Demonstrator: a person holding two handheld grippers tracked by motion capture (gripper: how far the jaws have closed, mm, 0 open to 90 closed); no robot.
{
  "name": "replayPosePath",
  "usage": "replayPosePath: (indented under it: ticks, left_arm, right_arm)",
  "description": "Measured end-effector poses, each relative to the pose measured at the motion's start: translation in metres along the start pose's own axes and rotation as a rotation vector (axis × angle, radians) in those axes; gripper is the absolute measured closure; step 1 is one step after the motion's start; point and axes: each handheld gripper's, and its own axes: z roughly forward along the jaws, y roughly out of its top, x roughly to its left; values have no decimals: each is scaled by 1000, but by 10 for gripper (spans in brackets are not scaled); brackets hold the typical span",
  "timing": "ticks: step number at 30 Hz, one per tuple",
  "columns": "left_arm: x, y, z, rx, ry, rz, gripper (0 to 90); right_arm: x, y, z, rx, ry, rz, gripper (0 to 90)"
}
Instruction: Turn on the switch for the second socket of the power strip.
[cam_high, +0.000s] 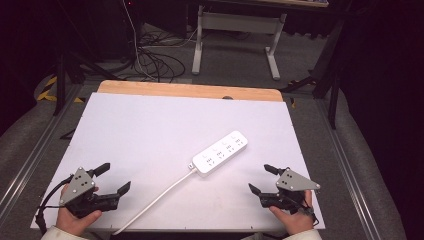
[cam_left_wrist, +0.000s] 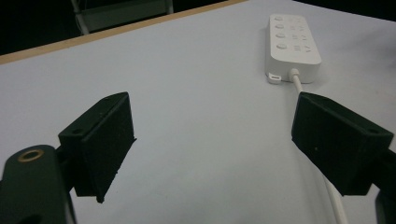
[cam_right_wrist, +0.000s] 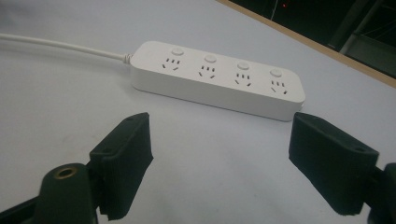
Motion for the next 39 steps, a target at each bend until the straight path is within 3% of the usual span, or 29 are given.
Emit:
replayPosePath:
  ticks: [8, 14, 23, 34, 39]
  left_arm:
    - [0, 1, -2, -4, 12, 18, 137]
    - [-1, 1, -2, -6, 16, 9, 137]
    - [-4, 1, -2, 4, 36, 59, 147]
    - [-5, 2, -3, 14, 27, 35, 145]
    - [-7, 2, -4, 22, 42, 29, 146]
  right_arm:
    - [1, 1, -1, -5, 0, -3, 230]
    - [2, 2, -1, -5, 3, 0, 242]
    - [4, 4, -2, -5, -2, -8, 251]
    - [7, 12, -2, -5, 12, 1, 251]
    - [9, 19, -1, -5, 29, 6, 251]
